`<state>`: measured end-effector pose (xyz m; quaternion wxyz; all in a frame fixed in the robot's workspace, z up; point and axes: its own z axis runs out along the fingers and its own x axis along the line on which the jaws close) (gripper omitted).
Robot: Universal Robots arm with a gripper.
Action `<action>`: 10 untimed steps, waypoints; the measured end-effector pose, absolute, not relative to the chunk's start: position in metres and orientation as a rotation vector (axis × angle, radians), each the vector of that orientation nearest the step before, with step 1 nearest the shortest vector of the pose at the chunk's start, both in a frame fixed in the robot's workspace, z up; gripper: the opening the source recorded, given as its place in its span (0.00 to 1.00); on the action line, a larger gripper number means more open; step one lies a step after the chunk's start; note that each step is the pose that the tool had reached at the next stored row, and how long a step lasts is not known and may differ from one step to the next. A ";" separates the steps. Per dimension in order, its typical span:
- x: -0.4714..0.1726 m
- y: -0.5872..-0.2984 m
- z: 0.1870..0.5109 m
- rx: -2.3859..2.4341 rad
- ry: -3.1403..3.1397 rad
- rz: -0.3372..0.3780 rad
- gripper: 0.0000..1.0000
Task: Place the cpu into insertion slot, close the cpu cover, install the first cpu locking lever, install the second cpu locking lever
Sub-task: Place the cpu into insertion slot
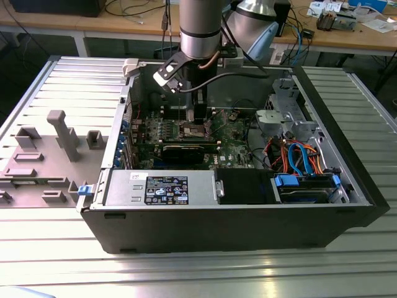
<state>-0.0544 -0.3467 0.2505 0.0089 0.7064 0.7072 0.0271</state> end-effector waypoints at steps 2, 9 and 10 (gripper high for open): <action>-0.055 -0.347 0.249 2.207 2.210 0.085 0.54; -0.055 -0.346 0.246 2.207 2.210 0.085 0.54; -0.055 -0.346 0.246 2.207 2.210 0.085 0.54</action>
